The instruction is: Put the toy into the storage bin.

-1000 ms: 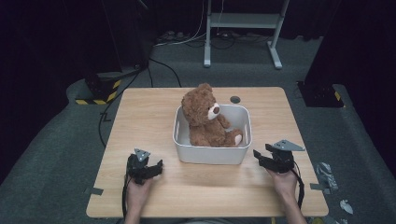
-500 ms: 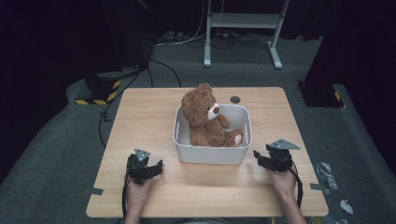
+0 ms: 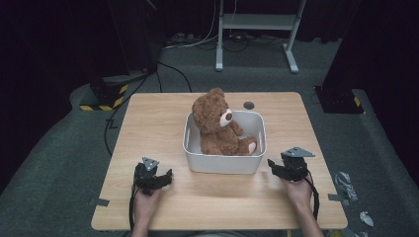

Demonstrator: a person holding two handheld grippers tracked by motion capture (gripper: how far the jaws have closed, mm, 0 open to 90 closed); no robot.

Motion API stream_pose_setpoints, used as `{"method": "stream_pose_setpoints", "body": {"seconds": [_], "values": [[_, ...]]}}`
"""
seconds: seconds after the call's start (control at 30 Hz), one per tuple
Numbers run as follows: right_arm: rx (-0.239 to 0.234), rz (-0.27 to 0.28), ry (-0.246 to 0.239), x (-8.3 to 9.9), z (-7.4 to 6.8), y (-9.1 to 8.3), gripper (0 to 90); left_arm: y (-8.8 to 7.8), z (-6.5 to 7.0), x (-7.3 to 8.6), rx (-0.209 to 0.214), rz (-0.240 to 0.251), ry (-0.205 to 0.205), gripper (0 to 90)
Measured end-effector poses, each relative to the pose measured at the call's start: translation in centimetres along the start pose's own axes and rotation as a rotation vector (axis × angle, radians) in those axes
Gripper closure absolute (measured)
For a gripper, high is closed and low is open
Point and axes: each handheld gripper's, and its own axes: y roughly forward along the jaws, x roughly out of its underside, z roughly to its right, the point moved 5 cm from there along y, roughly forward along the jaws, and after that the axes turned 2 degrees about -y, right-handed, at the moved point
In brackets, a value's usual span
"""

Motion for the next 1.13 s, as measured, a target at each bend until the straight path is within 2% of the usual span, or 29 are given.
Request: {"method": "stream_pose_setpoints", "body": {"seconds": [0.53, 0.6, 0.63, 0.67, 0.7, 0.73, 1.13], "values": [[0.002, -0.028, -0.005, 0.2, -0.3, 0.8, 37.2, 0.0, 0.0, 0.0, 0.0, 0.001, 0.0, 21.8], [-0.013, -0.071, 0.007, 0.7, -0.3, 1.4, 34.9, 0.0, 0.0, 0.0, 0.0, 0.003, -0.001, 21.8], [-0.015, -0.11, 0.006, 1.2, -0.2, 2.0, 31.0, 0.0, 0.0, 0.0, 0.0, 0.001, -0.004, 21.8], [-0.026, -0.095, 0.005, 1.7, -0.3, 2.6, 29.3, 0.0, 0.0, 0.0, 0.001, 0.002, -0.005, 21.8], [-0.02, -0.057, -0.005, 1.8, -0.1, 2.7, 31.6, 0.0, 0.1, 0.0, 0.001, 0.002, -0.005, 21.8], [-0.013, -0.058, 0.012, 1.9, 0.0, 2.6, 31.6, 0.0, 0.1, 0.0, 0.001, 0.002, -0.005, 21.9], [0.001, -0.057, 0.009, 1.8, 0.1, 2.7, 31.2, 0.0, 0.1, 0.0, 0.001, 0.002, -0.004, 21.8]]}}
